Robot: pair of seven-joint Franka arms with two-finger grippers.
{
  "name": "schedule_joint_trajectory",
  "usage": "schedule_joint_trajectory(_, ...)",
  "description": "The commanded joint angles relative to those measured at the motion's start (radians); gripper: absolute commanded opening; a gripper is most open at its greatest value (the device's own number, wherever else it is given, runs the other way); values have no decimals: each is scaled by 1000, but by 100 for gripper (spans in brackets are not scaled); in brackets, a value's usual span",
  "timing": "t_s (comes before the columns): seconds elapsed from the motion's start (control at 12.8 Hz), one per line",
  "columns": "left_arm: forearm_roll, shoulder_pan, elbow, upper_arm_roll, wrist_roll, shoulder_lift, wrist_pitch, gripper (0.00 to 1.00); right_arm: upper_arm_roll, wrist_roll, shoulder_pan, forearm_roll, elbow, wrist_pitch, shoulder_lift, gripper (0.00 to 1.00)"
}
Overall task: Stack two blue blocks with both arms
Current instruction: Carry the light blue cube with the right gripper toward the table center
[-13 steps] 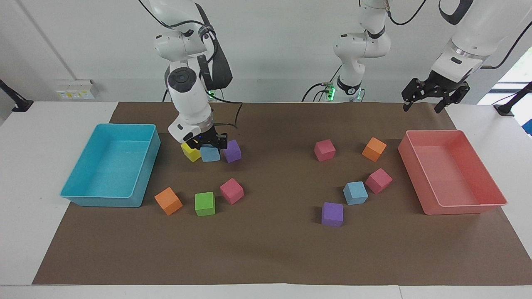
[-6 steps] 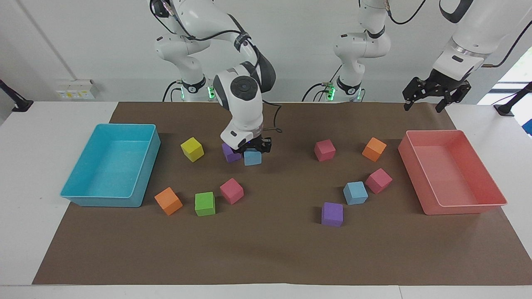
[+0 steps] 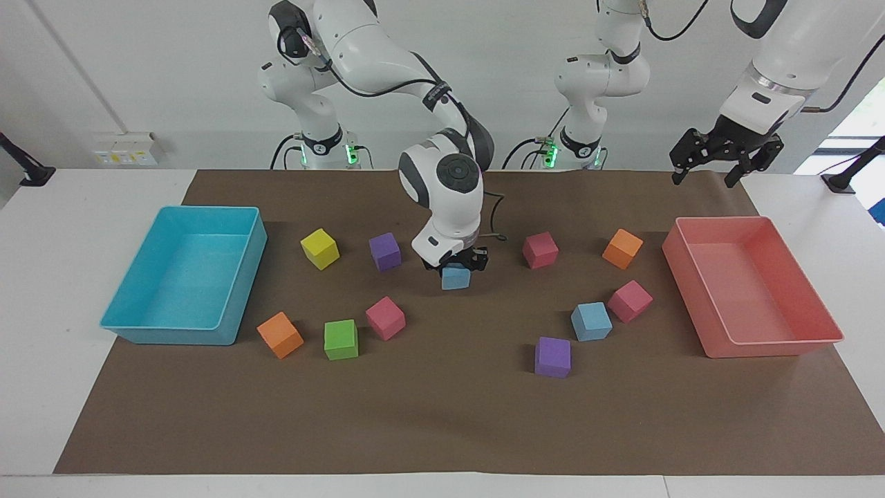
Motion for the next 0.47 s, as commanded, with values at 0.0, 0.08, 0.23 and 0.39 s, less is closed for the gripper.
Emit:
schedule_joint_trajectory(0.0,11,14,-41,-10,0,-30,28,100,1,27,14,-11,31,45,41,0)
schedule_joint_trajectory(0.08,11,19,-41,-8,0,-30,26,100,1,27,27,-11,28,57,49,0)
schedule_joint_trajectory(0.23,11,19,-35,-8,-3,-27,22,100,1,39,44,-11,23,92,64,0)
schedule_joint_trajectory(0.39,11,20,-35,-8,0,-27,20,100,1,39,41,-12,18,129,66,0)
